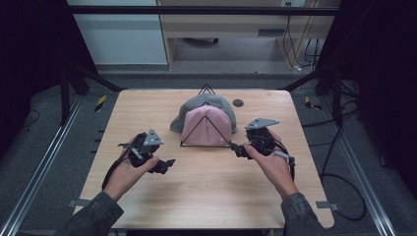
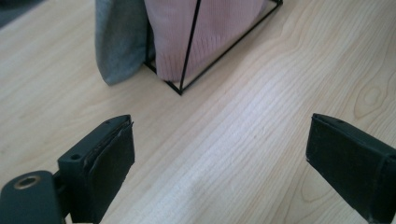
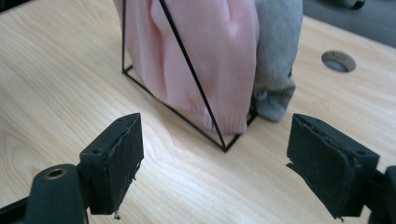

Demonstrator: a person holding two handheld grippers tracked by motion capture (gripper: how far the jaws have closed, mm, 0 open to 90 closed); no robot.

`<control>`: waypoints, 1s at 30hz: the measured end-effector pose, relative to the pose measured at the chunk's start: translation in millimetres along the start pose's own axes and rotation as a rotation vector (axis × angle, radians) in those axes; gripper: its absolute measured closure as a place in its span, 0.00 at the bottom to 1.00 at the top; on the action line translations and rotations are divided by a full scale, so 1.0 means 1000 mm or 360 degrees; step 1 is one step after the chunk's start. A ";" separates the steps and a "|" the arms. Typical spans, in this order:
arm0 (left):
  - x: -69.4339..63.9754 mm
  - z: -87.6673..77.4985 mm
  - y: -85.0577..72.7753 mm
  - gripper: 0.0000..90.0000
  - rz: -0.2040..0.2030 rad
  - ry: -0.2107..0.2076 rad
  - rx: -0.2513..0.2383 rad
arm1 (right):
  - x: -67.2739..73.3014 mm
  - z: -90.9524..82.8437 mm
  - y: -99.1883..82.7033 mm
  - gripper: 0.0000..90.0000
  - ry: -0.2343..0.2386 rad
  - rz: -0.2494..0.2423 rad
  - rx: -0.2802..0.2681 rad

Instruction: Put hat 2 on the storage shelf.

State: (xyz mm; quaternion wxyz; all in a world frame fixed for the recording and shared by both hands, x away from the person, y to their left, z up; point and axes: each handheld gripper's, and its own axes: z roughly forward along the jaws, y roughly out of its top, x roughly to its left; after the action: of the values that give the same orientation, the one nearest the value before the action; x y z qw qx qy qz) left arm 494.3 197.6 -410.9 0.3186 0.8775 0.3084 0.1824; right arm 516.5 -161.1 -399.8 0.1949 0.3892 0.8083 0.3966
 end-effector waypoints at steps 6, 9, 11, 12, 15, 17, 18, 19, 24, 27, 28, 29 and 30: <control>0.001 0.008 -0.016 0.08 -0.0016 0.0003 0.0049 | 0.000 0.004 -0.016 0.19 0.0002 -0.0007 0.0028; 0.005 0.011 -0.023 0.08 -0.0031 0.0000 0.0061 | 0.000 0.007 -0.025 0.19 0.0008 0.0005 0.0058; 0.005 0.011 -0.025 0.08 -0.0036 0.0005 0.0068 | 0.000 0.008 -0.027 0.19 0.0005 0.0003 0.0062; 0.007 0.011 -0.027 0.08 -0.0041 0.0005 0.0070 | 0.000 0.009 -0.030 0.19 0.0008 0.0010 0.0070; 0.009 0.012 -0.033 0.08 -0.0053 0.0004 0.0073 | 0.000 0.013 -0.039 0.19 0.0009 0.0025 0.0092; 0.010 0.012 -0.040 0.08 -0.0067 0.0005 0.0084 | 0.000 0.014 -0.042 0.19 0.0017 0.0037 0.0105; 0.010 0.012 -0.040 0.08 -0.0067 0.0005 0.0084 | 0.000 0.015 -0.044 0.19 0.0018 0.0030 0.0108; 0.011 0.012 -0.044 0.08 -0.0078 0.0005 0.0089 | 0.001 0.015 -0.045 0.19 0.0020 0.0035 0.0113; 0.014 0.012 -0.052 0.08 -0.0091 -0.0003 0.0102 | 0.004 0.018 -0.049 0.18 0.0037 0.0033 0.0131; 0.014 0.013 -0.056 0.08 -0.0087 -0.0009 0.0109 | 0.006 0.020 -0.052 0.17 0.0046 0.0031 0.0144; 0.014 0.013 -0.056 0.08 -0.0087 -0.0009 0.0109 | 0.006 0.020 -0.052 0.17 0.0046 0.0031 0.0144; 0.013 0.013 -0.058 0.08 -0.0089 -0.0022 0.0105 | 0.007 0.022 -0.054 0.16 0.0057 0.0037 0.0156; 0.013 0.013 -0.059 0.08 -0.0091 -0.0027 0.0108 | 0.007 0.023 -0.055 0.15 0.0063 0.0046 0.0165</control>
State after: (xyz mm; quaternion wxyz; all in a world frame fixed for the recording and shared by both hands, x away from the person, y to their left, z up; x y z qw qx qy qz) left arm 485.5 235.9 -458.9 0.2965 0.8801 0.3367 0.1553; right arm 500.0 -165.1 -457.6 0.1527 0.4024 0.8257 0.3646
